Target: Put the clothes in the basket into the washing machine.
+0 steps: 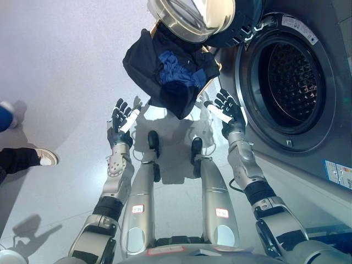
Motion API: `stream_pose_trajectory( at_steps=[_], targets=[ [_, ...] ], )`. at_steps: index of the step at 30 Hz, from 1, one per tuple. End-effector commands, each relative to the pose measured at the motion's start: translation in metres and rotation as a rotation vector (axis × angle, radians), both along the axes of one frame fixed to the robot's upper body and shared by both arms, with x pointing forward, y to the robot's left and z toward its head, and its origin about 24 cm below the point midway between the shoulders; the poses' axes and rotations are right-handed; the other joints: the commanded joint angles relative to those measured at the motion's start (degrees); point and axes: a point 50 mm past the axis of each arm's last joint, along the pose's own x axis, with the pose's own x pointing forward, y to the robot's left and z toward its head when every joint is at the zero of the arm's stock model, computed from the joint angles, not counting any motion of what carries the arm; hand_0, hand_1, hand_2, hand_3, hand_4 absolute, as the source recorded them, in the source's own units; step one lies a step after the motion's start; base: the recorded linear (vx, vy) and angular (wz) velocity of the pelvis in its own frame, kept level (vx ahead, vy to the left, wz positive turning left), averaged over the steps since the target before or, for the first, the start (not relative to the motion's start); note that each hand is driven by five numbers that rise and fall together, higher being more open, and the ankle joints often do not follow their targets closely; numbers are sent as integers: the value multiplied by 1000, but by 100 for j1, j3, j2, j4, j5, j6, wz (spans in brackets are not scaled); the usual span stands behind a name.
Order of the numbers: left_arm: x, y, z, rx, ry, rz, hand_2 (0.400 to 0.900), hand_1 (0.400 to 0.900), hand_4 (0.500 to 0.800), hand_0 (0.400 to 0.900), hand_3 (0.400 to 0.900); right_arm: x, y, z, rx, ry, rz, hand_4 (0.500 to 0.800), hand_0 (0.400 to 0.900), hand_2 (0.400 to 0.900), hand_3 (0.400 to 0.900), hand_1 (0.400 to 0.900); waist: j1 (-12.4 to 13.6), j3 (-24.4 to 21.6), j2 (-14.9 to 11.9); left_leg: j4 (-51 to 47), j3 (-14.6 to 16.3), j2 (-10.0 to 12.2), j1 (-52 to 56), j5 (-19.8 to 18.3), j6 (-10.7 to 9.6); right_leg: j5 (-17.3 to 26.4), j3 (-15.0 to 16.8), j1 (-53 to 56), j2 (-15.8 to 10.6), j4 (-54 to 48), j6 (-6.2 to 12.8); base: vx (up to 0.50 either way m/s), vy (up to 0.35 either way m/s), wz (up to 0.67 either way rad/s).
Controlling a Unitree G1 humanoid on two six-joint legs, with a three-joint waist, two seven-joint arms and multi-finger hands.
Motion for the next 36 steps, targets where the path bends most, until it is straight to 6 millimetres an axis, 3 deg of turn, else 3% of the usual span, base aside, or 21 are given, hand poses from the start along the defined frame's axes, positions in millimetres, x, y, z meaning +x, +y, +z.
stream_pose_trajectory(
  at_steps=[1,13,19,21,26,33,34,36],
  targets=[
    [-5,11,24,36,-158,66,900,900,800,900,900,-6,8,24,2,-177,27,800,900,900,900,900,-39,-647,-55,925,-321,55,-447,-816,-117,783,33,-57,-128,-709,307,0,0,0],
    [-3,14,33,58,-199,88,900,900,800,900,900,-6,3,27,-18,-200,10,800,900,900,900,900,-33,-763,-58,1159,-422,34,-932,-846,-91,711,20,-571,-106,-412,274,-12,-6,1],
    [-3,15,43,66,-247,88,900,900,800,900,900,-3,0,41,-162,-247,14,800,900,900,900,900,13,-766,-69,1239,-477,0,-1157,-830,-76,688,-6,-787,-116,-284,274,-32,-16,7],
    [-4,15,50,82,-284,80,900,900,800,900,900,3,-4,57,-400,-295,25,800,900,900,900,900,101,-739,-108,1272,-541,-12,-1328,-796,-87,679,-63,-940,-153,-199,283,-46,-65,20],
    [-6,13,58,104,-327,46,900,900,800,900,900,26,-11,89,-756,-343,-6,800,900,900,900,900,393,-724,-204,1176,-678,-71,-1512,-691,-110,665,-234,-1115,-227,-136,310,-22,-80,22],
    [-8,10,77,165,-410,-6,900,900,800,900,900,52,-19,131,-1100,-369,-89,800,900,900,900,900,881,-585,-296,1082,-892,-146,-1750,-576,-147,500,-450,-1311,-334,97,332,3,-67,21],
    [-8,10,82,176,-429,-5,900,900,800,900,900,55,-23,133,-1139,-355,-105,800,900,900,900,900,926,-597,-306,1181,-942,-170,-1767,-805,-163,241,-431,-1329,-343,273,373,89,-39,18],
    [-8,6,92,195,-469,-19,900,900,800,900,900,62,-36,143,-1227,-322,-165,800,900,900,900,900,1048,-548,-295,1367,-982,-244,-2009,-853,-138,129,-468,-1535,-390,525,359,33,-12,17]
  ],
)
